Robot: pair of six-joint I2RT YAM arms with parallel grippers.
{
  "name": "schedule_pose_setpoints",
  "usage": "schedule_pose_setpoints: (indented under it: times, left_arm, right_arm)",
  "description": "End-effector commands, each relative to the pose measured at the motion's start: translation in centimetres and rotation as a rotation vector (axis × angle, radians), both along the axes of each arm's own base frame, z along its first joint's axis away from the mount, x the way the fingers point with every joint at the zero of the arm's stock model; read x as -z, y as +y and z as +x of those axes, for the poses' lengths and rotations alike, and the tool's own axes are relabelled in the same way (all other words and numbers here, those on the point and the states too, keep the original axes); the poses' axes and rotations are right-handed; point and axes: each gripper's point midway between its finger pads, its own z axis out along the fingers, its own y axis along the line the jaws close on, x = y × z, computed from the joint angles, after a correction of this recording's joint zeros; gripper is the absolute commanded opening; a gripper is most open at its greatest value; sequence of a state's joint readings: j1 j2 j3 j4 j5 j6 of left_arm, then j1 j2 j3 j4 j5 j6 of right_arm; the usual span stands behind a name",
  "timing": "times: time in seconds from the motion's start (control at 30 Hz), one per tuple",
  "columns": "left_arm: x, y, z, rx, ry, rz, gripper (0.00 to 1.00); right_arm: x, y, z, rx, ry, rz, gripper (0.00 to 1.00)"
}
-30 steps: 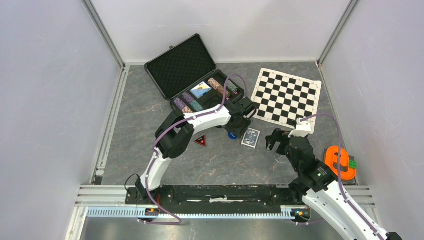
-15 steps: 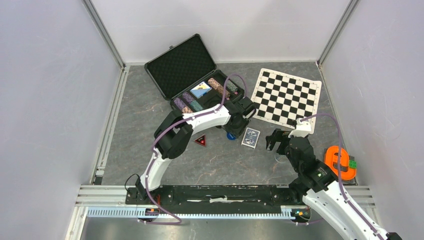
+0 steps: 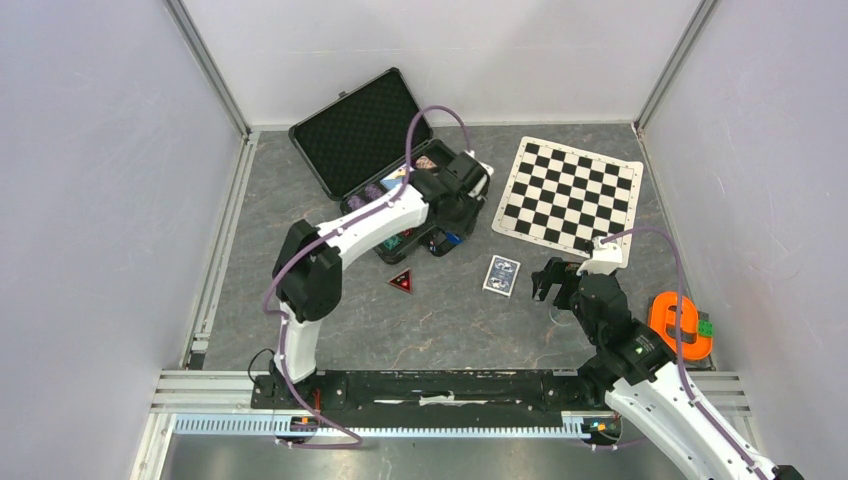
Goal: Pack up texas hold em set
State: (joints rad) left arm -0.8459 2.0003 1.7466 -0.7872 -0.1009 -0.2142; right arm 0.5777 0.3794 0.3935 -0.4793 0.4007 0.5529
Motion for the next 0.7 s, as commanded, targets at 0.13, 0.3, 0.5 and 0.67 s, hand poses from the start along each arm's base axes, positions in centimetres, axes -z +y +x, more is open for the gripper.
schedule_pose_setpoints:
  times: [0.13, 0.3, 0.5, 0.67]
  left_arm:
    - [-3.1, 5.0, 7.8, -0.138, -0.091, -0.024, 0.48]
    - [-2.5, 5.3, 10.4, -0.219, -0.050, -0.118, 0.50]
    - [-0.2, 4.2, 11.7, -0.325, 0.019, -0.171, 0.50]
    - [1.6, 5.0, 12.1, -0.378, 0.029, -0.128, 0.50]
  right_arm:
    - [-0.4, 0.0, 0.3, 0.003, -0.019, 0.000, 0.98]
    - [-0.4, 0.0, 0.5, 0.009, -0.011, -0.014, 0.98]
    - [-0.8, 0.0, 0.9, 0.010, -0.009, -0.028, 0.98]
    - [-0.4, -0.1, 0.9, 0.012, -0.002, -0.039, 0.98]
